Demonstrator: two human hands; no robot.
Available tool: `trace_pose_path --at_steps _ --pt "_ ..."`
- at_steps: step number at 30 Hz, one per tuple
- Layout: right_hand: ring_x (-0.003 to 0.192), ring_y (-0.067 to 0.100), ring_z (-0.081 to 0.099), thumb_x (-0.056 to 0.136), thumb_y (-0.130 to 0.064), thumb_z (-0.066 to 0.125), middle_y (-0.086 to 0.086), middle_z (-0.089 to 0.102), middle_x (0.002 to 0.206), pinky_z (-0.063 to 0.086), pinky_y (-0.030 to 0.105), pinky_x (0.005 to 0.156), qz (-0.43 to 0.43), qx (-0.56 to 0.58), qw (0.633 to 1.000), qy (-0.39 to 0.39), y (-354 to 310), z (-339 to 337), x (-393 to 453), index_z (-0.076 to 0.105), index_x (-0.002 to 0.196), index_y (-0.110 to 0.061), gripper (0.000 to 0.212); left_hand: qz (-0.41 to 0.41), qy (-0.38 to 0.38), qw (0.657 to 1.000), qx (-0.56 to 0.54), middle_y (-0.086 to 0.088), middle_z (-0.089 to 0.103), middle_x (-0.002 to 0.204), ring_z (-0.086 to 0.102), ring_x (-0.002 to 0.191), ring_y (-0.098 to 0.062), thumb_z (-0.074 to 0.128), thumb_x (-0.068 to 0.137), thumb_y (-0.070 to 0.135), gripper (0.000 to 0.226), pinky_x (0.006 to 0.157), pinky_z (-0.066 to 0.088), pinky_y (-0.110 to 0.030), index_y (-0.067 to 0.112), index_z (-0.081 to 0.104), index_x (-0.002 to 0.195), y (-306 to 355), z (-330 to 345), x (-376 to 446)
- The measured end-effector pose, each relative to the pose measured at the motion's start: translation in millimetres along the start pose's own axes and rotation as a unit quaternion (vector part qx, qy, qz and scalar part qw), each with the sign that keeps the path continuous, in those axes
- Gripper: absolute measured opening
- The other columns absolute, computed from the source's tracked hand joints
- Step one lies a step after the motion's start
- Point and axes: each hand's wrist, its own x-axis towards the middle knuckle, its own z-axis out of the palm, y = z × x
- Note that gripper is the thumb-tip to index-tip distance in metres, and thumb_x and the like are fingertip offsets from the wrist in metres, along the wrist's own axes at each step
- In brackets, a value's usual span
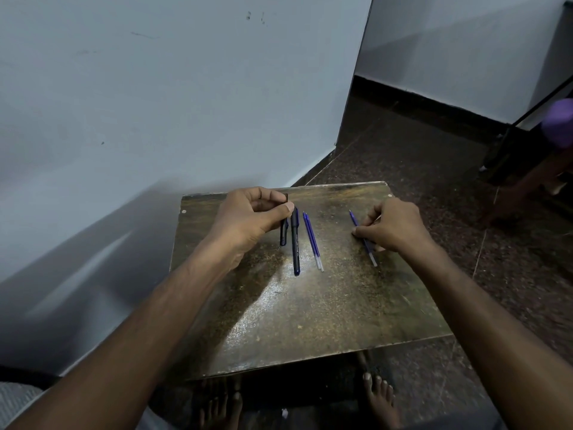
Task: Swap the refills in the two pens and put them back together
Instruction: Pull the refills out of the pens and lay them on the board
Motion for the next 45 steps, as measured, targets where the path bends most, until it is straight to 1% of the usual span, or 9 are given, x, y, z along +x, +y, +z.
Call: trace_pose_path --at_steps 5,9,13,20,24,29,34,40,45 --pt "0.073 0.007 0.072 0.088 -0.032 0.089 -0.009 0.075 0.073 0.062 0.035 0.074 -0.054 -0.036 0.996 0.054 -5.4 3.8 -2.9 0.074 0.073 -0.025 0.023 -0.002 0.008 1.0 0.004 -0.001 0.085 0.095 0.082 0.091 -0.012 0.093 0.083 0.02 0.023 0.078 0.059 -0.023 0.02 0.078 0.1 2.3 -1.3 -0.3" --pt "0.067 -0.001 0.074 0.089 -0.035 0.088 -0.01 0.077 0.071 0.059 0.025 0.067 -0.101 -0.007 0.995 -0.004 -24.7 20.9 -11.7 0.076 0.081 -0.025 0.017 0.003 0.007 1.0 0.018 0.001 0.084 0.093 0.081 0.087 -0.008 0.093 0.084 0.021 0.023 0.073 0.058 -0.02 0.021 0.078 0.101 0.7 -1.6 0.5" --pt "0.069 0.002 0.076 0.084 -0.037 0.092 -0.009 0.078 0.07 0.066 0.035 0.073 -0.1 -0.011 0.995 -0.027 -32.0 32.0 -12.8 0.078 0.077 -0.024 0.021 0.008 0.003 1.0 0.023 0.004 0.082 0.09 0.077 0.076 0.002 0.091 0.086 0.019 0.021 0.063 0.054 -0.01 0.021 0.077 0.1 0.7 -3.0 1.2" --pt "0.072 0.005 0.075 0.081 -0.042 0.094 -0.011 0.077 0.07 0.068 0.045 0.079 -0.097 -0.036 0.994 -0.032 -38.1 35.8 -15.2 0.076 0.075 -0.025 0.025 0.019 0.009 0.999 0.039 0.005 0.082 0.092 0.074 0.07 0.007 0.091 0.086 0.022 0.02 0.059 0.053 -0.008 0.022 0.077 0.101 0.9 -6.1 3.1" --pt "0.074 0.005 0.074 0.079 -0.037 0.095 -0.011 0.076 0.068 0.067 0.046 0.08 -0.089 -0.04 0.995 -0.027 -38.7 31.4 -15.2 0.077 0.072 -0.025 0.023 0.017 0.007 0.999 0.037 0.005 0.083 0.093 0.076 0.079 0.001 0.092 0.085 0.024 0.021 0.064 0.054 -0.011 0.024 0.078 0.099 0.6 -6.1 3.2" --pt "0.08 0.01 0.072 0.087 -0.032 0.084 -0.012 0.072 0.071 0.064 0.045 0.081 -0.101 -0.079 0.991 0.048 -34.1 17.0 -18.8 0.076 0.073 -0.025 0.018 0.015 0.011 0.999 0.042 0.007 0.083 0.091 0.076 0.078 0.003 0.093 0.085 0.026 0.022 0.068 0.055 -0.015 0.025 0.078 0.1 2.2 -7.5 3.1" --pt "0.066 0.007 0.064 0.084 -0.044 0.089 -0.008 0.068 0.061 0.054 0.035 0.066 -0.088 -0.1 0.991 0.016 -35.4 27.4 -18.8 0.071 0.062 -0.019 0.037 0.01 0.007 0.999 0.049 0.009 0.085 0.091 0.079 0.08 0.003 0.093 0.084 0.027 0.031 0.074 0.057 -0.018 0.025 0.074 0.108 2.9 -5.1 2.3" --pt "0.057 0.02 0.051 0.088 -0.025 0.079 -0.001 0.05 0.057 0.039 0.031 0.054 -0.063 -0.148 0.987 -0.028 -45.6 33.6 -15.8 0.05 0.058 -0.019 0.042 0.02 -0.01 0.998 0.067 0.024 0.081 0.082 0.076 0.076 0.011 0.091 0.087 0.025 0.033 0.066 0.054 -0.008 0.024 0.072 0.113 2.9 -4.7 -0.5" --pt "0.055 0.016 0.044 0.1 -0.027 0.067 -0.001 0.048 0.063 0.039 0.028 0.054 -0.073 -0.172 0.981 -0.061 -55.6 35.2 -22.6 0.049 0.064 -0.018 0.041 0.02 -0.015 0.997 0.075 0.009 0.085 0.095 0.082 0.092 -0.005 0.092 0.086 0.024 0.029 0.091 0.062 -0.028 0.024 0.078 0.112 1.9 -5.4 -2.4"
